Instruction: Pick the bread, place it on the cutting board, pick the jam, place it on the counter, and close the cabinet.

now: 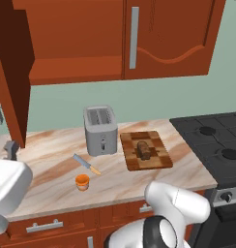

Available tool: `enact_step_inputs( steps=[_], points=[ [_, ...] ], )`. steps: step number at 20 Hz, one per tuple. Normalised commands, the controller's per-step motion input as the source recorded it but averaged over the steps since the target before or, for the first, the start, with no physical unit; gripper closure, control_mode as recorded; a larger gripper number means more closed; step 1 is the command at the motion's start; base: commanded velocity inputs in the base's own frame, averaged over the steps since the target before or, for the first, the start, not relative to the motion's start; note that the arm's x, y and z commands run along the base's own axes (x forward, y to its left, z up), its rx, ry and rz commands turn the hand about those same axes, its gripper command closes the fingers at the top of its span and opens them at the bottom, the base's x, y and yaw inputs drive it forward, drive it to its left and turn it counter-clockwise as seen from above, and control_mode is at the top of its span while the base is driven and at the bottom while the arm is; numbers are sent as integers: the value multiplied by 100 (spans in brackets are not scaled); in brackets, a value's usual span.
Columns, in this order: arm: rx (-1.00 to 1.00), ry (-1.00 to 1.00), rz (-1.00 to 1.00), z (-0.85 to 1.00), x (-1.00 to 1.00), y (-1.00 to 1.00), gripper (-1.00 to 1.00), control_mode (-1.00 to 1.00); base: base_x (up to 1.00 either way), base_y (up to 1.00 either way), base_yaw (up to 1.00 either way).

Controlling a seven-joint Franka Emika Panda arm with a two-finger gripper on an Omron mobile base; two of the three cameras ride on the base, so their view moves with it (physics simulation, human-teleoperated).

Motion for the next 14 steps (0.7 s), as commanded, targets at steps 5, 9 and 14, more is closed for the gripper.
enact_step_inputs(
  steps=[5,9,14],
  points=[
    [0,0,-1,-2,19,21,-100,-100,0,0,0],
    [0,0,-2,0,31,20,-100,-100,0,0,0],
    [0,1,-1,-3,29,21,-100,-100,0,0,0]
  ],
)
